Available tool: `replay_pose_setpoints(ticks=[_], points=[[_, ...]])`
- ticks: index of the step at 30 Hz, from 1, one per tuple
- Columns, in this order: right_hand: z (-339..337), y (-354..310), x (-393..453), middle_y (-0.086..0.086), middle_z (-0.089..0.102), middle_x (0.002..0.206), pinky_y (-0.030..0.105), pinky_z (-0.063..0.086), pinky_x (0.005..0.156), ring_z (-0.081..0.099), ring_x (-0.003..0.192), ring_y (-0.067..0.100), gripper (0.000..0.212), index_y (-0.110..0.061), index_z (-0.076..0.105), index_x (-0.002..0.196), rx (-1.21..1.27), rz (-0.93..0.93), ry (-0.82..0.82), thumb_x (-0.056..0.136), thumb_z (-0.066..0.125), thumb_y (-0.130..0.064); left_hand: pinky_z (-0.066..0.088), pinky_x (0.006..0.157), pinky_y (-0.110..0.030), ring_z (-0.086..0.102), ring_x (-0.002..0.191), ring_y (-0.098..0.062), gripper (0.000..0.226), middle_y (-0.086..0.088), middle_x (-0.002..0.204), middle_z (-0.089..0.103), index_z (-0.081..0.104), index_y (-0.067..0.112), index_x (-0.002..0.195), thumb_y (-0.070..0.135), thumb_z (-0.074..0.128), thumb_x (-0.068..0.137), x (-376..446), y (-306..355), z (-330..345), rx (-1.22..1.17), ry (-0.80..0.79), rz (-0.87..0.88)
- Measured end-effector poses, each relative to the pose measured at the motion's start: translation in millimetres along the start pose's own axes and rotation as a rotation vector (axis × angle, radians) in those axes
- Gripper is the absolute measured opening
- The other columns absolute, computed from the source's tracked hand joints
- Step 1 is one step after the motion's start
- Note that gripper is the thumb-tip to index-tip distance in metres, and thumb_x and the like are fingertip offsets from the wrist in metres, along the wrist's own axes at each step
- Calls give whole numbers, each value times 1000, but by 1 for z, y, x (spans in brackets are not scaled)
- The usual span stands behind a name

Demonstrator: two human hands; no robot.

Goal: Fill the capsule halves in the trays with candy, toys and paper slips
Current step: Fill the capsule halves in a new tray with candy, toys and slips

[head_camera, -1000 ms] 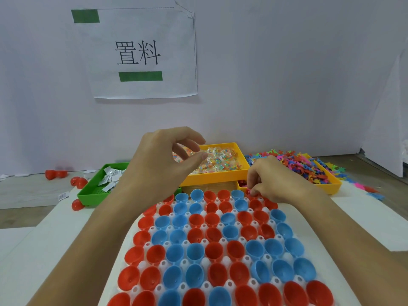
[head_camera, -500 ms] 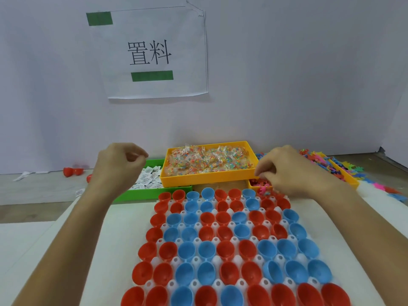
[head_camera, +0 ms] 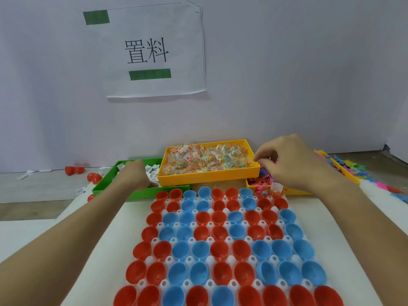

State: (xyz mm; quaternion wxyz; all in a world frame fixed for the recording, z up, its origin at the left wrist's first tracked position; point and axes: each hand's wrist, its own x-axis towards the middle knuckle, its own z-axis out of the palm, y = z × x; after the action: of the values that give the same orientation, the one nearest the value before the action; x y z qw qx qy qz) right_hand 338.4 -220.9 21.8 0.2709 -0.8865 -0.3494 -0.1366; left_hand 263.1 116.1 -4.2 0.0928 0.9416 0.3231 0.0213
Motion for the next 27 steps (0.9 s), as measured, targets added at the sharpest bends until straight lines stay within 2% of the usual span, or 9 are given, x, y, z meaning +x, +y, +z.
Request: replay_pose_setpoints(ticks=[3, 5, 7, 11, 17, 20, 23, 25, 27], points=[[-3, -1, 0, -6, 75, 88, 10, 43, 67, 64, 78, 0, 19, -27, 78, 92, 14, 10, 0, 91, 65, -13, 41, 56, -24, 52, 73, -18, 33, -11, 97, 70, 68, 0, 102, 28, 75, 86, 9, -1, 0, 11, -55, -18], [-3, -2, 0, -6, 75, 88, 8, 42, 66, 64, 77, -1, 19, -26, 78, 92, 25, 16, 0, 91, 65, -13, 42, 60, -26, 52, 79, -21, 24, -13, 104, 71, 69, 0, 107, 18, 70, 91, 12, -2, 0, 4, -38, -4], [-3, -3, 0, -5, 75, 88, 9, 44, 67, 64, 78, 0, 19, -25, 78, 92, 38, 21, -10, 91, 64, -12, 44, 67, -29, 52, 80, -23, 7, -13, 94, 66, 67, 5, 96, 11, 63, 94, 13, -5, 1, -38, -1, 11], [-3, -4, 0, -5, 75, 91, 10, 46, 68, 65, 79, 1, 18, -25, 78, 95, 47, 25, -27, 93, 64, -13, 55, 70, -37, 65, 82, -30, 11, -18, 90, 69, 73, -3, 89, 1, 63, 90, 13, -8, 1, -156, 84, 12], [-4, -4, -1, -5, 75, 92, 10, 45, 67, 63, 78, -1, 18, -25, 78, 96, 48, 30, -30, 93, 64, -13, 45, 68, -34, 57, 75, -27, 10, -18, 91, 68, 70, -1, 86, 8, 67, 89, 10, -11, -2, -354, 191, -9], [-4, -5, -1, -6, 75, 92, 10, 45, 66, 63, 77, -1, 18, -26, 77, 96, 41, 33, -35, 94, 64, -15, 48, 65, -33, 59, 66, -26, 12, -19, 87, 69, 67, 3, 81, 10, 67, 90, 1, -12, -10, -462, 330, 13], [-5, -8, -1, -10, 73, 89, 7, 43, 65, 63, 78, -2, 17, -26, 77, 98, 60, 29, -22, 94, 63, -16, 47, 57, -28, 66, 70, -23, 7, -11, 82, 72, 67, 12, 83, 14, 72, 87, -27, -6, -19, -624, 449, 92], [-5, -13, -1, -12, 73, 87, 6, 43, 66, 64, 79, -1, 16, -27, 78, 98, 92, 22, -14, 94, 64, -19, 45, 51, -24, 70, 68, -18, 8, -1, 73, 73, 69, 17, 82, 19, 77, 84, -55, 4, -24, -725, 423, 177], [-5, -23, -1, -11, 74, 91, 12, 50, 73, 66, 84, 2, 13, -29, 77, 99, 151, 12, -25, 94, 65, -24, 45, 51, -20, 69, 61, -10, 7, 4, 67, 73, 71, 20, 81, 23, 77, 83, -84, 17, -28, -797, 330, 280]])
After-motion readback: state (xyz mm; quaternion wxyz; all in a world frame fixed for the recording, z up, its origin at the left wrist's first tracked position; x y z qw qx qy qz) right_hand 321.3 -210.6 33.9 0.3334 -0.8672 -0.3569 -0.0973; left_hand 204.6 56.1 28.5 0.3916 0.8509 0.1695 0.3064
